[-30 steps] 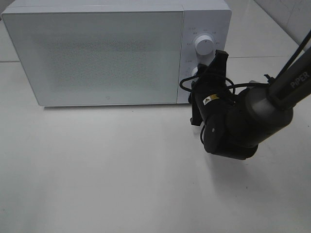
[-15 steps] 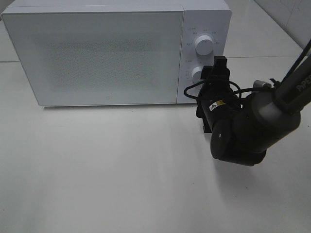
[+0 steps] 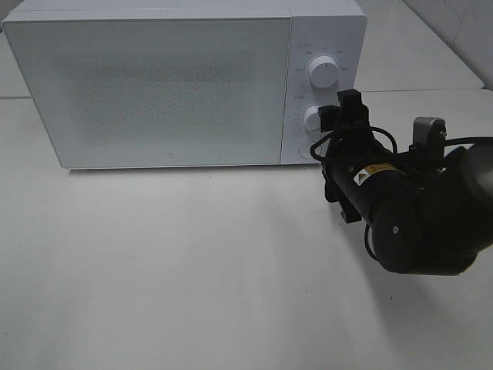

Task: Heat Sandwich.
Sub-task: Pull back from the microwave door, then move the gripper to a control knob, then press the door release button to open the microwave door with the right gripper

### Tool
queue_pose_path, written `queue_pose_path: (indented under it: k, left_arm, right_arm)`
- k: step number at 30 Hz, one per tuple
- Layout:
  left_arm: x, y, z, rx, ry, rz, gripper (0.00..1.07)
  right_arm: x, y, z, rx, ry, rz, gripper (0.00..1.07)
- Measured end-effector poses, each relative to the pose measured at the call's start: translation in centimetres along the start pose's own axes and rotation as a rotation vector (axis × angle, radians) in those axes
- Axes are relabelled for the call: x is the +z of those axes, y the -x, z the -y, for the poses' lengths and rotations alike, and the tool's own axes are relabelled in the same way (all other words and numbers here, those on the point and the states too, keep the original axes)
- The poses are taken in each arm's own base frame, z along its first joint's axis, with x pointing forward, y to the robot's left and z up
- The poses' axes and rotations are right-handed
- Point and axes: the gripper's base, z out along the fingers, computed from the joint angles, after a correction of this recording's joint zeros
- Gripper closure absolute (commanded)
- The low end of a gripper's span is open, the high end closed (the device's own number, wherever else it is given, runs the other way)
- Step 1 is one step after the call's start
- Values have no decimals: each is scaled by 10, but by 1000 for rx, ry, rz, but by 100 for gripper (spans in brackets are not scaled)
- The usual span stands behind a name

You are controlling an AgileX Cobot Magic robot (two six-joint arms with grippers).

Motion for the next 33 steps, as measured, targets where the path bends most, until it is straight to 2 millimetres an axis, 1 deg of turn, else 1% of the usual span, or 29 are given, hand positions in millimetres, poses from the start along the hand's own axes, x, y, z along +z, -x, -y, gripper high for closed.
queue_pose_path:
  k: [2, 4, 8, 9, 12, 13, 14, 15, 17, 18, 19, 21, 22, 23, 24, 26, 27, 29, 30, 33]
  left_arm:
    - [0, 0, 0, 0, 0, 0, 10]
    - [0, 0, 0, 0, 0, 0, 10]
    - [0, 0, 0, 0, 0, 0, 10]
    - [0, 0, 0, 0, 0, 0, 10]
    - [0, 0, 0, 0, 0, 0, 10]
    - [0, 0, 0, 0, 0, 0, 10]
    - [0, 0, 0, 0, 0, 0, 10]
    - [0, 0, 0, 0, 0, 0, 10]
    - [0, 0, 0, 0, 0, 0, 10]
    - [0, 0, 0, 0, 0, 0, 10]
    - [0, 0, 0, 0, 0, 0, 10]
    - [0, 0, 0, 0, 0, 0, 10]
    - [0, 0, 0, 0, 0, 0, 10]
    - [0, 0, 0, 0, 0, 0, 10]
    - [0, 0, 0, 0, 0, 0, 10]
    - [0, 0, 0, 0, 0, 0, 10]
    - [0, 0, 0, 0, 0, 0, 10]
    - [0, 0, 0, 0, 0, 0, 10]
    - [0, 0, 0, 0, 0, 0, 10]
    - [0, 0, 0, 0, 0, 0, 10]
  right_arm:
    - [-8, 1, 1, -68, -33, -43, 31]
    - [-11, 0, 1, -93, -47, -57, 31]
    - [-18, 0, -11, -289, -73, -144, 31]
    - [-18, 0, -11, -289, -73, -144, 31]
    - [-23, 10, -17, -468, -141, -218, 31]
    - [-25, 12, -17, -508, -165, -239, 31]
    - [-25, 12, -17, -508, -165, -239, 31]
    - [-28, 18, -19, -606, -201, -276, 31]
    - [-30, 23, -23, -703, -242, -332, 31]
    - [-30, 23, -23, -703, -242, -332, 31]
    - [-30, 24, -25, -741, -255, -358, 31]
    - [-33, 26, -36, -877, -285, -457, 31]
    - [-33, 26, -40, -928, -284, -492, 31]
    - [-33, 26, -40, -928, -284, -492, 31]
    - [-35, 25, -49, -1029, -274, -559, 31]
    - [-36, 22, -56, -1114, -264, -628, 31]
    - [-36, 22, -56, -1114, -264, -628, 31]
    - [-39, 19, -66, -1229, -253, -743, 31]
    - [-40, 18, -68, -1264, -249, -773, 31]
    - [-43, 18, -73, -1322, -247, -835, 31]
